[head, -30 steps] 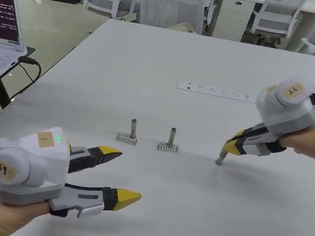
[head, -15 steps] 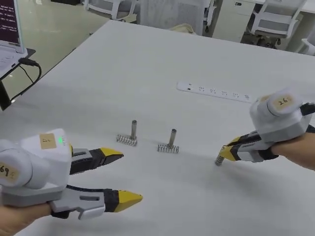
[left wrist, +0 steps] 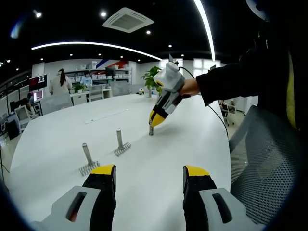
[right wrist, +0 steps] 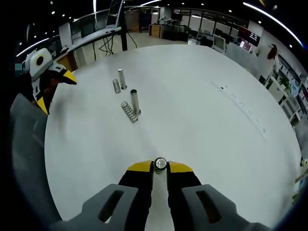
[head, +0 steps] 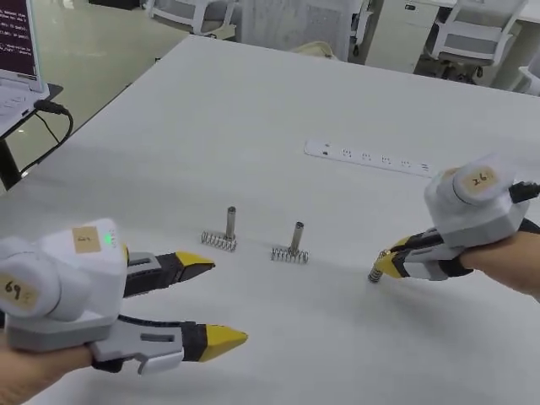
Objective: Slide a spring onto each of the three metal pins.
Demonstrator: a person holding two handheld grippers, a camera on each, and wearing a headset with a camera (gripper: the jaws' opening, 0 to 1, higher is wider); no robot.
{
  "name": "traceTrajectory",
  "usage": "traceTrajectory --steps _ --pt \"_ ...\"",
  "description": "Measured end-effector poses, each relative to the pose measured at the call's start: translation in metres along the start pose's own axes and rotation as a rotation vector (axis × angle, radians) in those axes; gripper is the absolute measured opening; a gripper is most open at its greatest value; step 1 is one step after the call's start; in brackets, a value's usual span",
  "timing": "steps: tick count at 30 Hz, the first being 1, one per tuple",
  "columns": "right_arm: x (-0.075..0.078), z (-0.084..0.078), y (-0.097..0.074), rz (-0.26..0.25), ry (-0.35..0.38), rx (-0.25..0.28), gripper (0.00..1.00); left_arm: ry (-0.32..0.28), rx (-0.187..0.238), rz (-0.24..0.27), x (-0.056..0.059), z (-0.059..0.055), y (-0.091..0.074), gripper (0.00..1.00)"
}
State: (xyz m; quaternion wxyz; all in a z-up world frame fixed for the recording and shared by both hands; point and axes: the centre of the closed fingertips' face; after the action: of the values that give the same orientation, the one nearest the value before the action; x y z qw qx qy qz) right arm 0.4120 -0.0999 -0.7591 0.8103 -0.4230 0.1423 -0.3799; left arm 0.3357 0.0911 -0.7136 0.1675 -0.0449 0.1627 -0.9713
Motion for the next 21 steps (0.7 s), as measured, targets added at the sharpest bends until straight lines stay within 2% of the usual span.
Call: traceTrajectory --steps 7,21 --pt "0.0001 -0.0016 0.0007 0.001 0.004 -0.006 0.11 0.002 0.002 -0.001 -0.0006 0.0011 0.0010 0.51" --pt "0.0016 -0.0067 -0.0064 -0.011 0.003 0.003 0.26 -0.001 -0.002 -0.008 -0.0004 -0.0010 0.0030 0.51"
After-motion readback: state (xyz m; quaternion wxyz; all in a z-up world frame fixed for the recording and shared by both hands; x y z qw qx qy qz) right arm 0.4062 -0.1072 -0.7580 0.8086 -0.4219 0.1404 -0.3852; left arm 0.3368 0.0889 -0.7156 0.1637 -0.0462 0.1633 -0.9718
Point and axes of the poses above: the centre of the closed fingertips' face, and the gripper's own axes: y roughly forward along the fingers, x roughly to its right, z roughly out of its top, and after that the axes turned 3 degrees about -z, right-handed
